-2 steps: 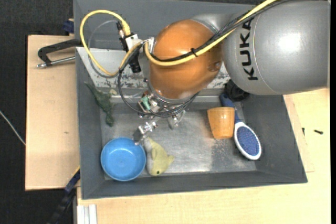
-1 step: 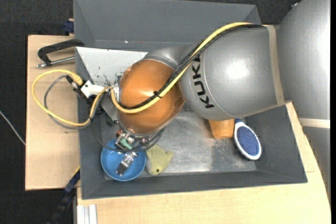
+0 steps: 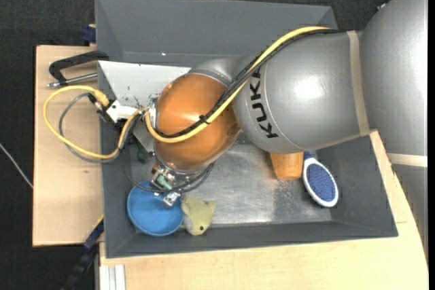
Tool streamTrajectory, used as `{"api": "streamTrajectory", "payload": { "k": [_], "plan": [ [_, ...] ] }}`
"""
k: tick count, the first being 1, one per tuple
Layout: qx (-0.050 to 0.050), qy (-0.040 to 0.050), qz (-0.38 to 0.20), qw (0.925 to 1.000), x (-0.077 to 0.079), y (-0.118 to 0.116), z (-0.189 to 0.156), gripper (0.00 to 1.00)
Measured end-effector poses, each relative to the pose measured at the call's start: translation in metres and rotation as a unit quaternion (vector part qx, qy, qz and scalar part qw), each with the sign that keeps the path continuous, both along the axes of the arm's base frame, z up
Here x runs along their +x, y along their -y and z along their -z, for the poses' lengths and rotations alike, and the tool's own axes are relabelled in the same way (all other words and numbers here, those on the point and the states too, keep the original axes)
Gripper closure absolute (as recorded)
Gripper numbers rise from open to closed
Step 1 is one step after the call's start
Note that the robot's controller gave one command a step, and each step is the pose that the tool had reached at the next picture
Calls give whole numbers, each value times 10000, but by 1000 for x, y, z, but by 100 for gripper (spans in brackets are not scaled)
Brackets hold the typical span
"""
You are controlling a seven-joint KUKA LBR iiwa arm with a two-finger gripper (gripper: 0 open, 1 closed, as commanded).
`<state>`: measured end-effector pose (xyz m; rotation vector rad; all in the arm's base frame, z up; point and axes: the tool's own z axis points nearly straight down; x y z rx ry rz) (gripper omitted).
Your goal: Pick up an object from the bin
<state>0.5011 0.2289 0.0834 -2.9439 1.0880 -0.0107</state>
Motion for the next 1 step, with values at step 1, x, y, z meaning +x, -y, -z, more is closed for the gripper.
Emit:
{"api": "streamTrajectory", "payload": {
  "k": [1],
  "plan": [
    [40, 14, 236, 9997, 11, -5, -160, 100]
  ]
}}
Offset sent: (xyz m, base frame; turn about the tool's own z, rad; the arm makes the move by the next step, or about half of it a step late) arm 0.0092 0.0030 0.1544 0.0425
